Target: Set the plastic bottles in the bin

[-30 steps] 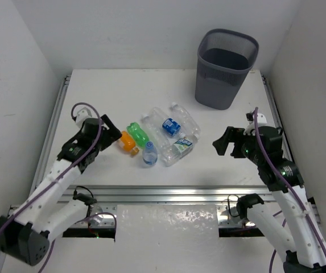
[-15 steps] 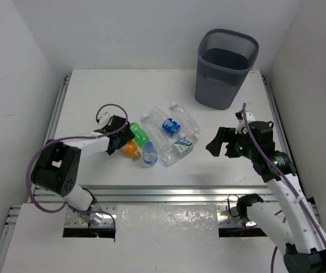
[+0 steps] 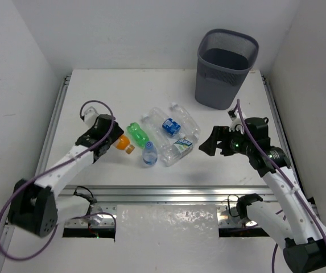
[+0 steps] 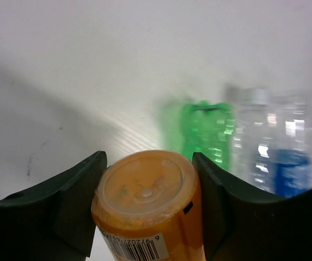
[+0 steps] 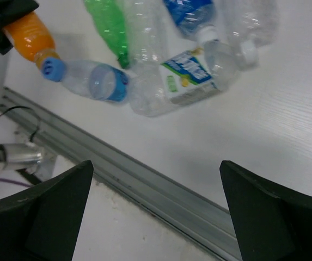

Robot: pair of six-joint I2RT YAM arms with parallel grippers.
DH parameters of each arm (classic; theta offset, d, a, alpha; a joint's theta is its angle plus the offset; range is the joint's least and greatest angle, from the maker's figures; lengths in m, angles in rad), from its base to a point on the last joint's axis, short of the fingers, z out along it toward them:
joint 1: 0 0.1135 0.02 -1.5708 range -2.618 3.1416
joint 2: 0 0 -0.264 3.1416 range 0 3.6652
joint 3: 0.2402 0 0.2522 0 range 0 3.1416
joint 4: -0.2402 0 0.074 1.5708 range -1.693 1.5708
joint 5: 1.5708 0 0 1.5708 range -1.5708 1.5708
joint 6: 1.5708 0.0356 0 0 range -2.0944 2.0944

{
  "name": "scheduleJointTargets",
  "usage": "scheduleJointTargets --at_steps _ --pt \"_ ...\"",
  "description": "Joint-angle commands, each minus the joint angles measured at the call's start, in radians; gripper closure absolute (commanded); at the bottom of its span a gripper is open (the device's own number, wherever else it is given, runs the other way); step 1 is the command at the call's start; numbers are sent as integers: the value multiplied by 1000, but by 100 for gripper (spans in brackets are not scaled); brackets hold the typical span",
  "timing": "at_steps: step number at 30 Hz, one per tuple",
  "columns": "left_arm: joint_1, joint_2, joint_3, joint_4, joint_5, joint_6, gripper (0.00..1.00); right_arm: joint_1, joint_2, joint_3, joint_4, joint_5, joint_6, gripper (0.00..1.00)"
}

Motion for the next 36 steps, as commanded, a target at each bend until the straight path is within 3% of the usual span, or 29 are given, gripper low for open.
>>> scheduleJointTargets --at_steps 1,4,5,7,12,17,27,30,31,32,33,34,35,36 --pt "-11 -198 50 -27 60 83 100 12 29 50 152 -221 -7 1" --pt "-26 -295 41 74 249 225 100 41 98 104 295 -446 35 1" --pt "-32 -353 30 162 392 241 100 58 118 125 326 -532 55 1" --pt "-39 -407 6 258 605 243 100 128 182 193 404 -536 87 1" --pt "-80 -369 26 548 844 155 100 271 349 351 493 -454 127 1" --pt "-177 -245 114 691 831 134 100 323 465 406 559 -361 183 1" --pt "-247 -138 190 866 774 85 100 339 469 374 653 -351 216 7" --pt "-255 -105 213 884 772 75 100 339 474 353 709 -381 254 25" --pt "-258 -98 221 890 776 72 100 339 475 353 716 -382 257 36" --pt "-261 -87 225 893 777 72 93 339 478 354 726 -382 257 45" --pt "-263 -85 227 895 776 72 85 339 480 360 729 -379 257 65" --pt "-264 -84 233 898 776 78 75 339 478 362 733 -379 256 79" --pt "-264 -84 240 892 751 84 42 339 477 366 723 -375 250 90" --pt "-264 -85 254 831 727 98 26 337 475 385 702 -361 241 99"
